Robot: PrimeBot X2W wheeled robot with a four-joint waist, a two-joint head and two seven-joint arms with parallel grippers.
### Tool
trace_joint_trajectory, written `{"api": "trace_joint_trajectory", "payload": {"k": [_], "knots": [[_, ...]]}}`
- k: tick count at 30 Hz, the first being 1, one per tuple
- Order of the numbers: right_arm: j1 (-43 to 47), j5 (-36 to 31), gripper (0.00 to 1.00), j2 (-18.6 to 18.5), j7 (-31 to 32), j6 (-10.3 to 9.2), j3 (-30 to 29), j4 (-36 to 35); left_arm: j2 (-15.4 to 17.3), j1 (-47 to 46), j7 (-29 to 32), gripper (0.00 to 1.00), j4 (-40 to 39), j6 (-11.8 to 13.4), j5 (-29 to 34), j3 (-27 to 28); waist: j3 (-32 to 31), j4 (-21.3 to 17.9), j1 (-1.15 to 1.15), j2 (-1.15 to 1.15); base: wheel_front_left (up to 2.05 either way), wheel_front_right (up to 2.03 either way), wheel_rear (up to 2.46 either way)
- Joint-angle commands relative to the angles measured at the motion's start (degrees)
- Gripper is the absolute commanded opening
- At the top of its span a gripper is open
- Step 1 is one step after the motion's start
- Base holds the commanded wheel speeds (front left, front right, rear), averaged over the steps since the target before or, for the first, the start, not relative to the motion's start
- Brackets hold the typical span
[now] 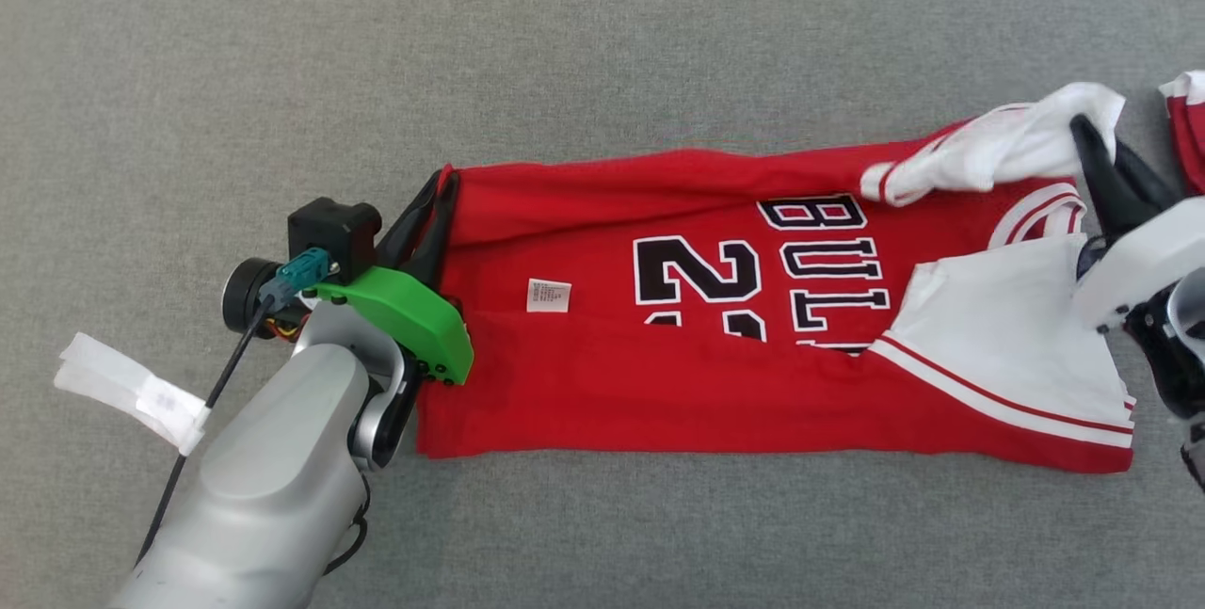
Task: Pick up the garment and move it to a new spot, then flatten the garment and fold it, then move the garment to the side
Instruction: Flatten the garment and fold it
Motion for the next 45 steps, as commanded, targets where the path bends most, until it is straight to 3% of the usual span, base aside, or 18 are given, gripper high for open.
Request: {"api": "trace_joint_trajectory", "payload": {"k": [1, 16, 17, 18, 19, 20, 21, 22, 26, 31, 36, 45], "knots": [[2.07, 0.41, 0.00, 0.41, 0.17, -0.12, -0.45, -1.44, 0.75, 0.88, -0.25, 0.00, -0.12, 0.12, -0.14, 0.12, -1.04, -1.01, 0.00, 0.00, 0.00, 0.00, 0.00], [16.38, -0.28, 0.00, 4.56, 8.47, -0.12, -3.14, -13.47, 2.08, 3.53, -0.45, 0.00, 1.39, 1.09, -0.73, 1.47, -2.72, -3.94, 0.00, 0.00, 0.00, 0.00, 0.00], [16.78, -0.44, 0.00, 4.78, 8.84, -0.12, -3.28, -13.80, 2.03, 3.83, -0.47, 0.25, 1.41, 1.04, -0.70, 1.60, -2.76, -4.00, 0.00, 0.00, 0.00, 0.00, 0.00], [17.07, -0.40, 0.00, 5.01, 9.08, -0.12, -3.19, -14.05, 1.94, 4.06, -0.40, 0.41, 1.37, 1.04, -0.65, 1.63, -2.79, -4.02, 0.00, 0.00, 0.00, 0.00, 0.00], [17.59, -0.21, 0.00, 5.27, 9.60, -0.12, -3.01, -14.17, 1.88, 4.30, -0.37, 0.45, 1.30, 0.99, -0.51, 1.71, -2.83, -4.00, 0.00, 0.00, 0.00, 0.00, 0.00], [18.10, -0.17, 0.00, 5.33, 10.03, -0.12, -2.76, -14.18, 1.87, 4.55, -0.38, 0.71, 1.25, 0.96, -0.38, 1.78, -2.88, -3.96, 0.00, 0.00, 0.00, 0.00, 0.00], [18.60, -0.30, 0.76, 5.23, 10.57, -0.12, -2.53, -14.12, 1.76, 4.87, -0.39, 1.00, 1.14, 1.10, -0.27, 1.99, -2.96, -3.87, 0.00, 0.00, 0.00, 0.00, 0.00], [18.90, -0.56, 1.00, 5.13, 10.80, -0.12, -2.55, -14.06, 1.63, 5.09, -0.40, 1.00, 0.85, 1.30, -0.18, 2.42, -3.06, -3.77, 0.00, 0.00, 0.00, 0.00, 0.00], [20.68, -0.88, 1.00, 4.87, 11.32, -0.12, -2.69, -14.10, 1.51, 7.14, -0.38, 1.00, -1.80, 1.66, 0.95, 5.48, -3.76, -3.20, 0.00, 0.00, 0.00, 0.00, 0.00], [23.05, -0.56, 1.00, 4.60, 11.62, -0.12, -4.16, -16.12, 0.58, 13.09, -0.38, 1.00, -9.43, 1.32, 4.41, 13.79, -5.74, -2.62, 0.00, 0.00, 0.00, 0.00, 0.00], [24.24, -1.11, 1.00, 6.59, 12.70, -0.11, -7.63, -16.78, -2.02, 20.75, -0.38, 1.00, -17.61, -2.07, 9.74, 23.23, -8.03, -2.76, 0.00, 0.00, 0.00, 0.00, 0.00], [19.83, -2.95, 1.00, 13.73, 22.04, -0.09, -13.24, -10.14, -9.29, 31.80, -0.39, 1.00, -27.32, -7.65, 19.45, 37.74, -10.13, -2.59, 0.00, 0.00, 0.00, 0.00, 0.00]]}}
